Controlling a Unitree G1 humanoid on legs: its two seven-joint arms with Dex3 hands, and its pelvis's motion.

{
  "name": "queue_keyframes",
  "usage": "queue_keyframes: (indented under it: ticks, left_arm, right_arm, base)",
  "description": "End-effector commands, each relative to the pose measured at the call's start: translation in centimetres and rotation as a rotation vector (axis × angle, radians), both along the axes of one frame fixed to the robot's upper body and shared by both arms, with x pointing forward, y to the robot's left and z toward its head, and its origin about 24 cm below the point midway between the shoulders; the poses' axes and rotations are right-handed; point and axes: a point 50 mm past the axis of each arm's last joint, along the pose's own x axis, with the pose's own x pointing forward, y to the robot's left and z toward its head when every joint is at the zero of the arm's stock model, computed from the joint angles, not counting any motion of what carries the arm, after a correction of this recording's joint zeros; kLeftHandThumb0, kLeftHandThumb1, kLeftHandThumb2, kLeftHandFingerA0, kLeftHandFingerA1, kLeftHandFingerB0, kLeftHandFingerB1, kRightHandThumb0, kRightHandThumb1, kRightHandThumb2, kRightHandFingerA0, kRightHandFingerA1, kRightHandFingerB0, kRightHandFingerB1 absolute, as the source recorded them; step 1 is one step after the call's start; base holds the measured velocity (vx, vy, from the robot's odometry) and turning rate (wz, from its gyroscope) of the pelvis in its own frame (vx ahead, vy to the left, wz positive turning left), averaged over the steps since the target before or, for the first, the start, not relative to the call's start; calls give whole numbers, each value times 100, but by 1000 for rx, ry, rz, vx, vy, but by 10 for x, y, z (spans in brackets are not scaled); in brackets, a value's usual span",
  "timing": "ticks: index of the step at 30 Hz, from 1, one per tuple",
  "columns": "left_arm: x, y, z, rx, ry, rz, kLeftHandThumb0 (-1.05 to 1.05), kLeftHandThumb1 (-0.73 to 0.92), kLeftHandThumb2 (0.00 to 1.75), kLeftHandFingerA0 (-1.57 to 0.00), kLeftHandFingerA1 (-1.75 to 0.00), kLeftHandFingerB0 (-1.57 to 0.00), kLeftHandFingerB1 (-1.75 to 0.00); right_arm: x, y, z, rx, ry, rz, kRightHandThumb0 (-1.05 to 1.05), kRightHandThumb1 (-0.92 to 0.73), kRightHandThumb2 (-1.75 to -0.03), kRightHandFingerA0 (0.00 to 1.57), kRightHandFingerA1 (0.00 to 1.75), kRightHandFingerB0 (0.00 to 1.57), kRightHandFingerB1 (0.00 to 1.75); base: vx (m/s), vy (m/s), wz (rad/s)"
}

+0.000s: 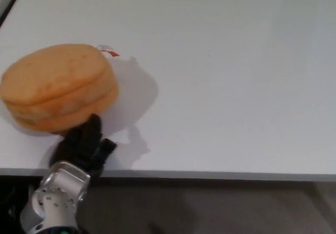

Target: A soft plate is kept in the center of the table close to the robot and the robot uses its left hand to pick up the plate, turns it upside down and places it back on the table

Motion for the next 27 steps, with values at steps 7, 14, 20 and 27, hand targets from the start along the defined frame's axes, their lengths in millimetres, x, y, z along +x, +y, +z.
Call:
queue_keyframes:
  ticks: [7, 14, 20, 27]
  left_arm:
    - [-43, -86, -20, -27, 232, -684, -29, 65, 60, -100, -175, -63, -145]
    - [-52, -116, -11, 1, 224, -789, -38, 46, 88, -129, -143, -74, -103]
    - [-61, -136, -9, 50, 218, -910, -42, 44, 86, -133, -147, -79, -117]
    - [-59, -131, -11, 44, 172, -938, -54, 69, 61, -92, -170, -73, -145]
  right_arm:
    - [-1, -6, 7, -7, 34, -38, -78, -72, -106, 29, 61, 5, 31]
    - [-3, -5, 6, -12, 41, -36, -77, -73, -106, 29, 60, 5, 29]
    - [-3, -4, 6, -8, 59, -30, -73, -89, -66, 29, 53, 5, 26]
    - [-1, -7, 7, -12, 63, -38, -75, -70, -107, 27, 60, 4, 27]
  base:
    - [0, 0, 0]
    - [0, 0, 0]
    - [0, 0, 0]
    - [0, 0, 0]
